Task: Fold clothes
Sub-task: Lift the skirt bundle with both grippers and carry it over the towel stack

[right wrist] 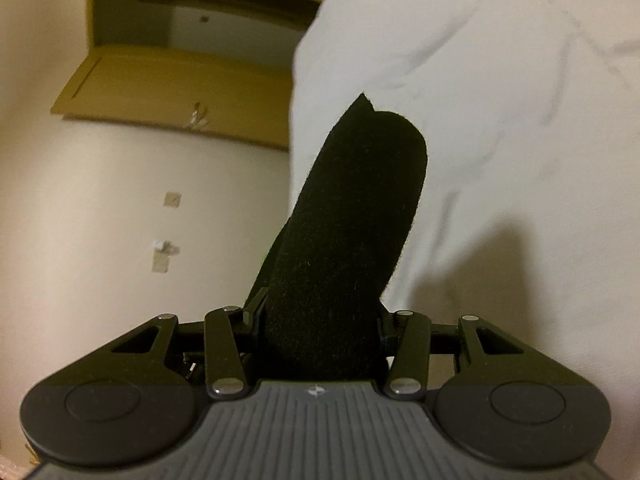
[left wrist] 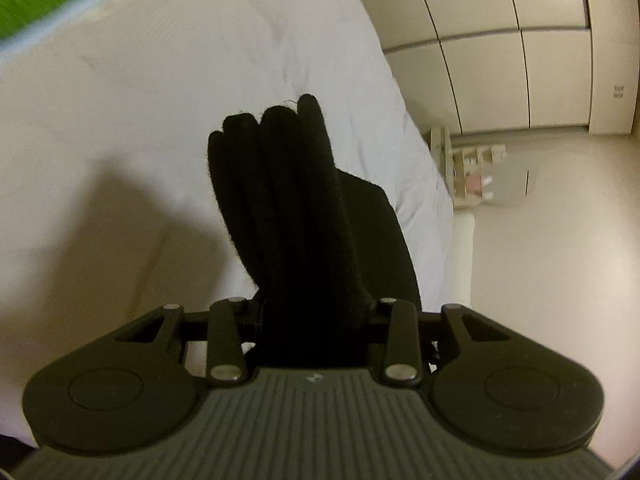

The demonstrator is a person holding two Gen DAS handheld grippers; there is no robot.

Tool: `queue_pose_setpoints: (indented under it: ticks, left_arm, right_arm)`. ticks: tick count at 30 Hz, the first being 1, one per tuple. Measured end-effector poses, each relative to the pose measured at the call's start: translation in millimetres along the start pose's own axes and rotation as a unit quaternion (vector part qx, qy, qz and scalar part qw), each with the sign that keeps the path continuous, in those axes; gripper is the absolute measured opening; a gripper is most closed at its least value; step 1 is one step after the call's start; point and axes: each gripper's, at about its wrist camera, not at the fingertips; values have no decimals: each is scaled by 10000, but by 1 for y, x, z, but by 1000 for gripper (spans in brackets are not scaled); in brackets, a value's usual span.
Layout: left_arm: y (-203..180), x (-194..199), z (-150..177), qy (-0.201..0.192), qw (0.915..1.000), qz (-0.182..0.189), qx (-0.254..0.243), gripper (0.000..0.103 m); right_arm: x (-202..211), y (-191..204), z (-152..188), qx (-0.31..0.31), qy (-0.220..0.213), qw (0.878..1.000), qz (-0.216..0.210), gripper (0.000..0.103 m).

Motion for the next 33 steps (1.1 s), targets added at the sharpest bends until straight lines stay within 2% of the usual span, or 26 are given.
queue_pose_setpoints:
  ticks: [4, 11, 15, 19, 22, 24, 26, 28, 30, 31, 32, 33]
  left_arm:
    - [16, 60, -39, -179, 9998, -88, -43, 33]
    - [55, 160, -155, -273, 9983, -133, -495, 33]
    - [76, 188, -223, -257, 9969, -86, -740, 33]
    - [98, 196, -268, -359, 9948, -17, -954, 33]
    - [129, 203, -285, -488, 9946, 9, -911, 33]
    - [149, 190, -293, -473, 9958, -71, -783, 33]
    - [176, 180, -289, -393, 9964, -254, -706, 35]
    - [194, 174, -287, -264, 9980, -214, -533, 38]
    - [197, 173, -283, -236, 9984, -74, -515, 41]
    - [198, 175, -283, -230, 9983, -42, -540, 41]
    - [198, 179, -283, -226, 9982, -88, -546, 42]
    - [197, 183, -284, -224, 9981, -134, -552, 43]
  right_arm:
    - [-46, 41, 23, 48, 65, 9998, -154, 46]
    - [-171, 108, 65, 80, -222, 9986, -482, 46]
    - [-235, 131, 71, 204, -434, 9975, -514, 46]
    - [-287, 141, 72, 396, -548, 9965, -488, 46]
    - [-326, 149, 73, 540, -634, 9954, -468, 46]
    - [-352, 154, 74, 636, -691, 9945, -454, 46]
    - [-368, 136, 75, 561, -535, 9969, -102, 48]
    - [-383, 119, 79, 490, -363, 9973, 420, 52]
    - [-386, 108, 88, 332, -360, 9978, 454, 53]
    - [-382, 108, 90, 235, -355, 9980, 462, 57]
    - [-380, 112, 91, 296, -322, 9976, 543, 62]
    - [-378, 117, 91, 362, -288, 9970, 626, 62]
Point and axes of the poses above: each gripper's, at about its wrist camera, not at the fingertips, and x roughly against the way its jaws point, y to its left, z to its underside, and after that the axes turned 5 degrees about z, right-handed
